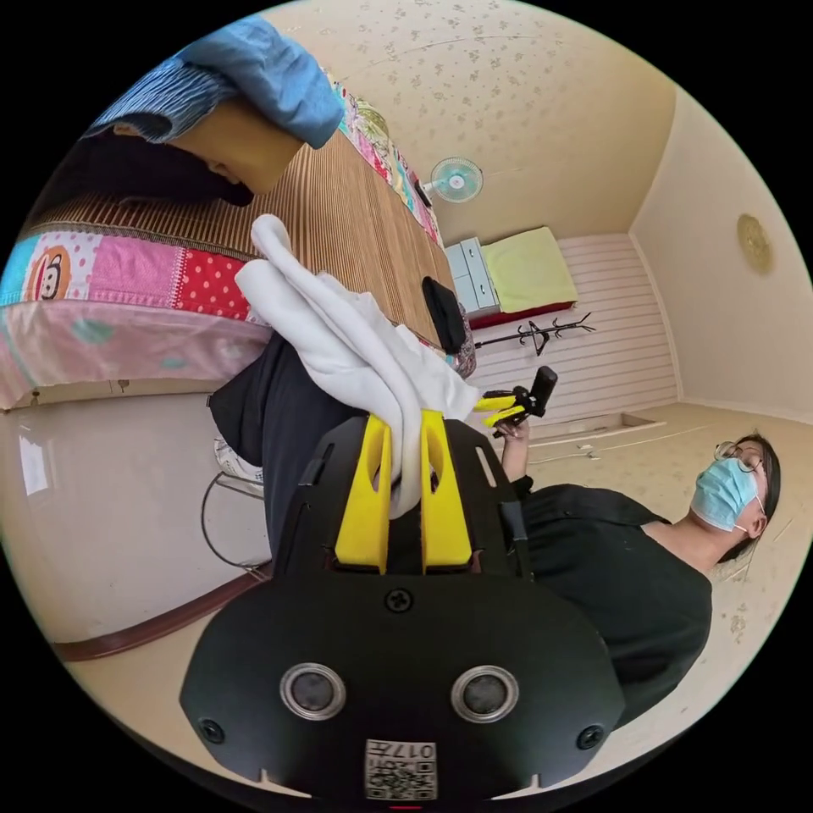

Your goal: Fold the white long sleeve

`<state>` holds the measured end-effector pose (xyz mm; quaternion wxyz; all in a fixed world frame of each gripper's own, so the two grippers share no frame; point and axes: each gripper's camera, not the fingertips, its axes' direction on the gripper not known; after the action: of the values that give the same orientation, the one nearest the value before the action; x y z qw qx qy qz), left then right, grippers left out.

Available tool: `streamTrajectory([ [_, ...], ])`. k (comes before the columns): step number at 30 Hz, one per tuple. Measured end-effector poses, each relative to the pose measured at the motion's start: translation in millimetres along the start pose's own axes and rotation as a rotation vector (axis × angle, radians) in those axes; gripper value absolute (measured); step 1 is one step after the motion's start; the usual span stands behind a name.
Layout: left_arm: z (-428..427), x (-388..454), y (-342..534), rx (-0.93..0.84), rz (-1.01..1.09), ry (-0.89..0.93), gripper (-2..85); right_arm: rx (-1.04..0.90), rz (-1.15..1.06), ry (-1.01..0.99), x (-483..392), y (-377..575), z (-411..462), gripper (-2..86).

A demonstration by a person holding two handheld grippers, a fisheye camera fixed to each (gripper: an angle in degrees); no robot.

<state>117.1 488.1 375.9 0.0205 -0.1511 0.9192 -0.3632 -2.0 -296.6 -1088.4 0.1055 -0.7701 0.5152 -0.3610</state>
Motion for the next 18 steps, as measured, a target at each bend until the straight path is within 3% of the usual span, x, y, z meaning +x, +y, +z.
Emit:
streamTrajectory([
  [2, 7, -4, 7, -0.015, 0.011, 0.0, 5.4, -0.098, -0.261, -0.076, -40, -15, 10, 2.6],
  [5, 19, -24, 24, -0.024, -0.018, 0.016, 5.4, 0.001, -0.374, -0.126, -58, -14, 2, 2.0],
  [11, 40, -44, 41, 0.059, 0.022, 0.047, 5.4, 0.391, 0.026, 0.033, -2, -37, 18, 5.4],
  [13, 50, -35, 34, 0.056, 0.038, -0.003, 5.5, 0.354, 0.095, 0.092, 10, -49, 52, 6.4],
  [16, 70, -10, 20, -0.014, 0.1, -0.089, 5.6, 0.137, 0.178, 0.052, 28, -69, 125, 7.4],
  [18, 95, 9, 8, -0.107, 0.15, -0.14, 5.8, 0.137, 0.187, 0.077, 27, -67, 136, 7.4],
])
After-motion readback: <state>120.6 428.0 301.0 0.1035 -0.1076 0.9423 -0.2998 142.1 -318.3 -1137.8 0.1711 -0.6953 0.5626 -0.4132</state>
